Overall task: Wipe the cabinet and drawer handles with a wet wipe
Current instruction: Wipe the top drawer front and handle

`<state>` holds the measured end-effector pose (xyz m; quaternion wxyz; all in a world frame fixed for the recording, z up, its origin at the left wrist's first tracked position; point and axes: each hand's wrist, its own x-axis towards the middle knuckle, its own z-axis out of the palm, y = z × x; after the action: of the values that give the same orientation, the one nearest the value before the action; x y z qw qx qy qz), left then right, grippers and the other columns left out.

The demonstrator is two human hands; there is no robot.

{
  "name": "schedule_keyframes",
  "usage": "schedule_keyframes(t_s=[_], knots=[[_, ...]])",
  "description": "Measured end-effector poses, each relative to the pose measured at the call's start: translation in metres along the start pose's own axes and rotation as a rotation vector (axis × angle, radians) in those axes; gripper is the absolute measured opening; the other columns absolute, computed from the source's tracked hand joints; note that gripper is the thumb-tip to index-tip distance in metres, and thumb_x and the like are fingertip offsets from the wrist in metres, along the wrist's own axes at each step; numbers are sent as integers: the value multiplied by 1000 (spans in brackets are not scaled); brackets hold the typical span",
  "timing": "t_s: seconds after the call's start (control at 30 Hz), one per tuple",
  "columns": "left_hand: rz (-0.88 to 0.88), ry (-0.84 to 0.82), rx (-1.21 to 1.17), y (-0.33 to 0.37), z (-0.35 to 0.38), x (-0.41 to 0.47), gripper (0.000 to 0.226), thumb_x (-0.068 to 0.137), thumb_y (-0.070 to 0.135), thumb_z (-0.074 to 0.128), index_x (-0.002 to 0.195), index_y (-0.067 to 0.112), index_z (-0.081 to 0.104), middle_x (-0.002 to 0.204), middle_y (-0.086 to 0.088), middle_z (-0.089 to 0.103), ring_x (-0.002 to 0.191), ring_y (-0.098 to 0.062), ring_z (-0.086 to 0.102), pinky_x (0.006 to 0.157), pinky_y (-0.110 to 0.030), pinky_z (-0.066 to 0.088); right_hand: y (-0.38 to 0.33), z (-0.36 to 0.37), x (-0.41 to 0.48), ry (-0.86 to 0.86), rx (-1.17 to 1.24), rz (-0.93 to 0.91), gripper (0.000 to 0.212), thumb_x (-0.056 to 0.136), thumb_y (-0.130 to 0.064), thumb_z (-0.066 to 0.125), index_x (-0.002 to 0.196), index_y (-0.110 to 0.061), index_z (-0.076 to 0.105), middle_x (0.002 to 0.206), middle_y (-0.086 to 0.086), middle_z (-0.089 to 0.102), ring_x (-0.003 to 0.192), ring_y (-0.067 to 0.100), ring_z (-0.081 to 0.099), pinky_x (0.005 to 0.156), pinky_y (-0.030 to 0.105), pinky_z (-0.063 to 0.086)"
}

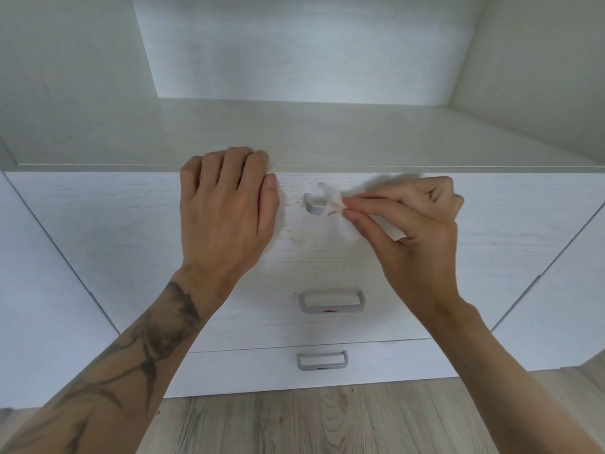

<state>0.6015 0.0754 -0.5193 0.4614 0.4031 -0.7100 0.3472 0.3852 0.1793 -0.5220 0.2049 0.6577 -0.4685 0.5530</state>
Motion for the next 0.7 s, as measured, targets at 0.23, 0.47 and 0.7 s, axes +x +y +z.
schedule_keyframes(t_s=[0.23, 0.47, 0.7], knots=[[-11, 2, 1, 1, 2, -1, 35, 113, 27, 35, 120, 8, 64, 119, -10, 67, 102, -33, 55, 96, -48, 38, -8, 1, 1, 58, -19, 92, 11, 100, -17, 75, 103, -28, 76, 101, -24, 65, 102, 12, 47, 88, 42, 38], [-17, 12, -1, 1, 3, 0, 34, 112, 27, 37, 119, 8, 65, 118, -10, 67, 102, -32, 55, 95, -48, 38, -13, 8, -3, 71, -48, 13, 9, 95, -37, 81, 98, -28, 83, 105, -18, 75, 111, 27, 57, 91, 57, 38], [-8, 12, 2, 0, 3, 0, 37, 113, 28, 35, 120, 8, 65, 118, -10, 67, 102, -33, 56, 96, -47, 38, -8, 10, -4, 99, -78, 5, 10, 98, -36, 79, 96, -28, 84, 104, -18, 76, 113, 21, 51, 93, 53, 34]])
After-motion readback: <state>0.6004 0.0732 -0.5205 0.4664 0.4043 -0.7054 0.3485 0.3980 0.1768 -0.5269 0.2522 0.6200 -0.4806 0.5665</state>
